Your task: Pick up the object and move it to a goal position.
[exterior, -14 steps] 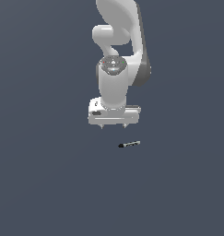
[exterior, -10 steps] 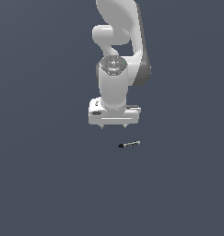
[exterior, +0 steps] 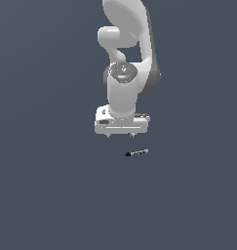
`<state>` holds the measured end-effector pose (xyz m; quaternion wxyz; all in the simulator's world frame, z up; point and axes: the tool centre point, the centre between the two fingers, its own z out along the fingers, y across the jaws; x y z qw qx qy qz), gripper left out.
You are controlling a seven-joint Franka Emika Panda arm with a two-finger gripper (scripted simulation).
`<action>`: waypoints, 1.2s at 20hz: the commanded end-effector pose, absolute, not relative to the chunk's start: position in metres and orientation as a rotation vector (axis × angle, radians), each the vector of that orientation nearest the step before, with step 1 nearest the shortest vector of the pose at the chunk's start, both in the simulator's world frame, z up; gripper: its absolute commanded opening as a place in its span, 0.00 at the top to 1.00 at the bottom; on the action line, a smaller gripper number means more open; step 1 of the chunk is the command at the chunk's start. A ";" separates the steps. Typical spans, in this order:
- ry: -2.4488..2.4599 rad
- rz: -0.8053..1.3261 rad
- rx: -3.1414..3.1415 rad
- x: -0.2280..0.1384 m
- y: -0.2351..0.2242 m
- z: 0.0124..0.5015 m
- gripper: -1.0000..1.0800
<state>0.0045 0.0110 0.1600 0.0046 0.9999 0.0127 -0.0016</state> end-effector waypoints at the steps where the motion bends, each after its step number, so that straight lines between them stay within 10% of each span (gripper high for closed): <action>1: 0.034 -0.005 3.132 0.005 0.011 0.160 0.04; 24: -0.576 -0.012 3.093 0.009 0.037 0.131 0.04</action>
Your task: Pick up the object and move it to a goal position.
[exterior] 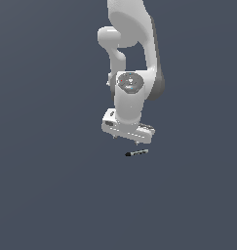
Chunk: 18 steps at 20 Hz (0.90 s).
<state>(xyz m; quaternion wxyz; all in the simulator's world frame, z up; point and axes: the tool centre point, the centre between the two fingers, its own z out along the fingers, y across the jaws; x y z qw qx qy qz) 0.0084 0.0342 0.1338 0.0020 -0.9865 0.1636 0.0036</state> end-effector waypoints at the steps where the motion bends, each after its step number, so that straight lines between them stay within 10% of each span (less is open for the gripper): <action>1: 0.614 0.013 -3.075 0.009 0.038 0.129 0.04; 18: 1.263 0.018 -2.869 0.011 0.065 0.097 0.04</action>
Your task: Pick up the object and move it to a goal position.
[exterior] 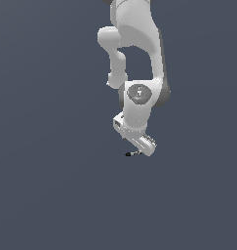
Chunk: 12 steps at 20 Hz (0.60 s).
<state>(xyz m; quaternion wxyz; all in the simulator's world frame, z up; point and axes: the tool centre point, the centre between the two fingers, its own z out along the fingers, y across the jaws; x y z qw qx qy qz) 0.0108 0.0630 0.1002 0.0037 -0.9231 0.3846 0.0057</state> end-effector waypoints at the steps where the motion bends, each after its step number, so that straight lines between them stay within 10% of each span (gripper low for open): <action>1: 1.300 0.018 -2.852 0.011 0.067 0.096 0.04; 12: 1.688 0.012 -2.646 0.011 0.083 0.076 0.04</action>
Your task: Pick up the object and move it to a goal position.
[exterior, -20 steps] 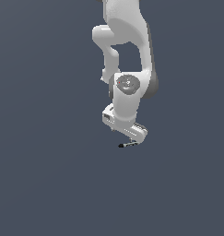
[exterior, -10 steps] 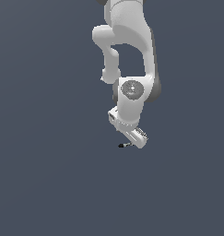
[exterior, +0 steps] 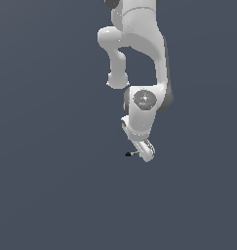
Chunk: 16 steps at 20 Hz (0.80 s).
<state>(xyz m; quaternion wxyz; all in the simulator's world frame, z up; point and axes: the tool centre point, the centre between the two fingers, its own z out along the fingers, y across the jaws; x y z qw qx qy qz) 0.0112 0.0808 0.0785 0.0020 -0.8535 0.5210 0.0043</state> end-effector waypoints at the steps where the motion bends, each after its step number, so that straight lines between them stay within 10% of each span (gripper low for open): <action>1: 1.720 0.011 -2.625 0.011 0.084 0.074 0.04; 16: 1.981 0.000 -2.438 0.011 0.095 0.060 0.04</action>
